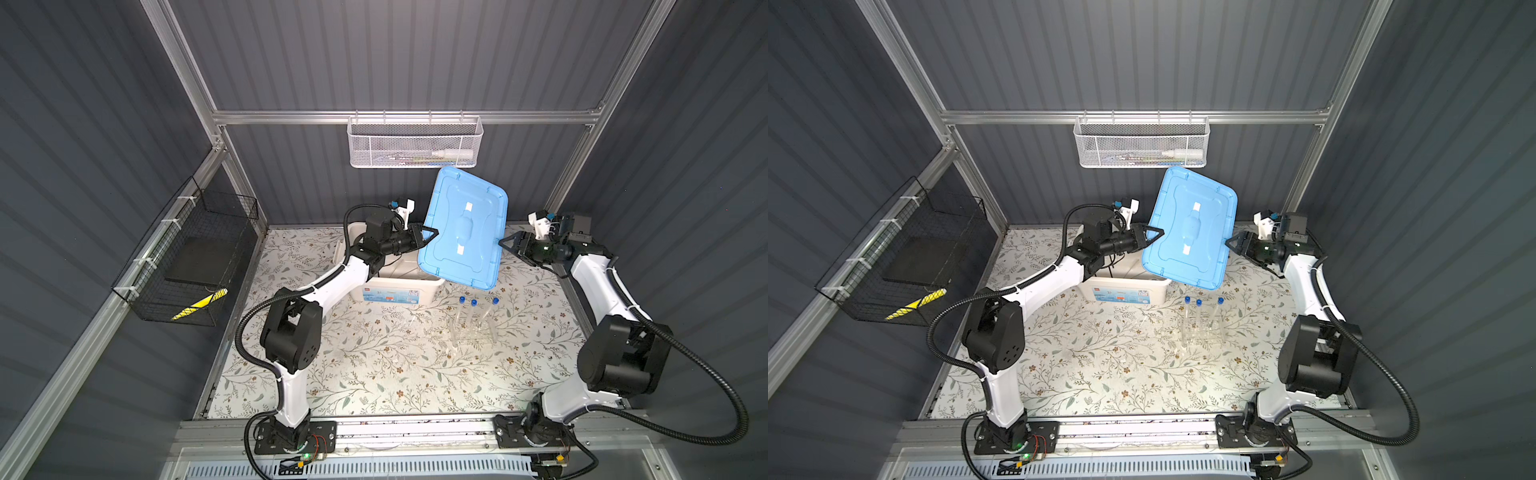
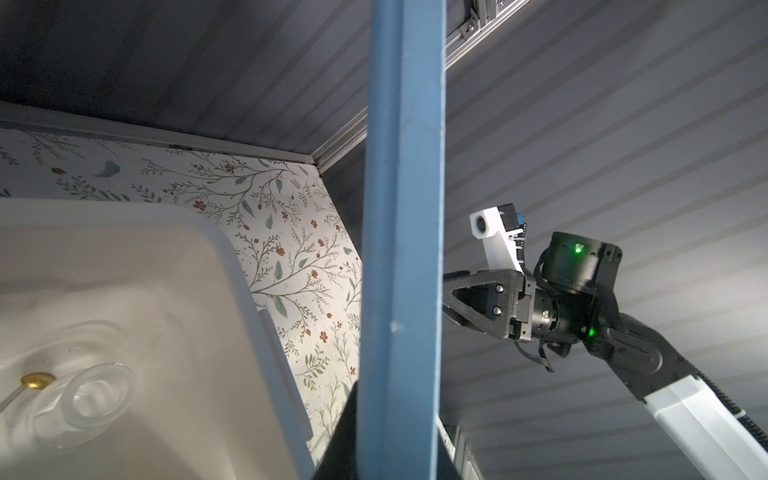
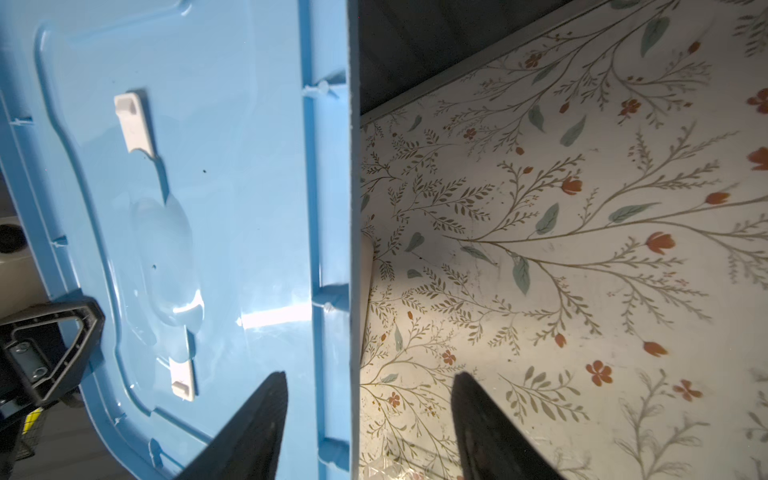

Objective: Organize the chemistry lab equipment

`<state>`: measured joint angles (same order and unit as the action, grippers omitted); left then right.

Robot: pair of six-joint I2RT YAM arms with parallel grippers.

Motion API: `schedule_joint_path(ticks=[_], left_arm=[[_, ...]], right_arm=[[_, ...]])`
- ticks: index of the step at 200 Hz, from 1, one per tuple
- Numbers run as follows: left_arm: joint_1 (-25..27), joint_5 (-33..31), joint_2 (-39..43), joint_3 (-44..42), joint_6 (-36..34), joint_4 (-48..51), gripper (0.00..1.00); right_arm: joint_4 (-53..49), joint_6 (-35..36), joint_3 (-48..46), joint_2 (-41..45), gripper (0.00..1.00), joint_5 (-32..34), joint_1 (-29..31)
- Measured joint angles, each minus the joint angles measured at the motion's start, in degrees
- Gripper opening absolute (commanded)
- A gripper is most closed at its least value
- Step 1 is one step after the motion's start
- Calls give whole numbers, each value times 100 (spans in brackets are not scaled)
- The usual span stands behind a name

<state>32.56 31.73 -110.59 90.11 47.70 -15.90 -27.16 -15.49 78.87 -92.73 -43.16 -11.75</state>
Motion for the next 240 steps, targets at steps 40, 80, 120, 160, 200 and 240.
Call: schedule_joint_path(ticks=[40, 80, 120, 160, 200, 240], left_arm=[[2, 9, 0, -90, 256, -313, 14], [2, 55, 0, -155, 407, -476, 15], [-26, 74, 0, -199, 511, -557, 17], [-52, 92, 0, -245, 555, -671, 19], [-59, 76, 0, -245, 549, -546, 22], [-79, 13, 0, -243, 533, -323, 26]], right_arm=[[623, -378, -389, 11, 60, -651, 7], [1403, -922, -688, 44, 53, -1185, 61], [1904, -1346, -817, 144, 38, -1370, 138], [2334, -1725, -1023, 258, 35, -1467, 133], [2564, -1976, -1108, 365, 28, -1554, 168], [2747, -2203, -1152, 431, 25, -1624, 173]])
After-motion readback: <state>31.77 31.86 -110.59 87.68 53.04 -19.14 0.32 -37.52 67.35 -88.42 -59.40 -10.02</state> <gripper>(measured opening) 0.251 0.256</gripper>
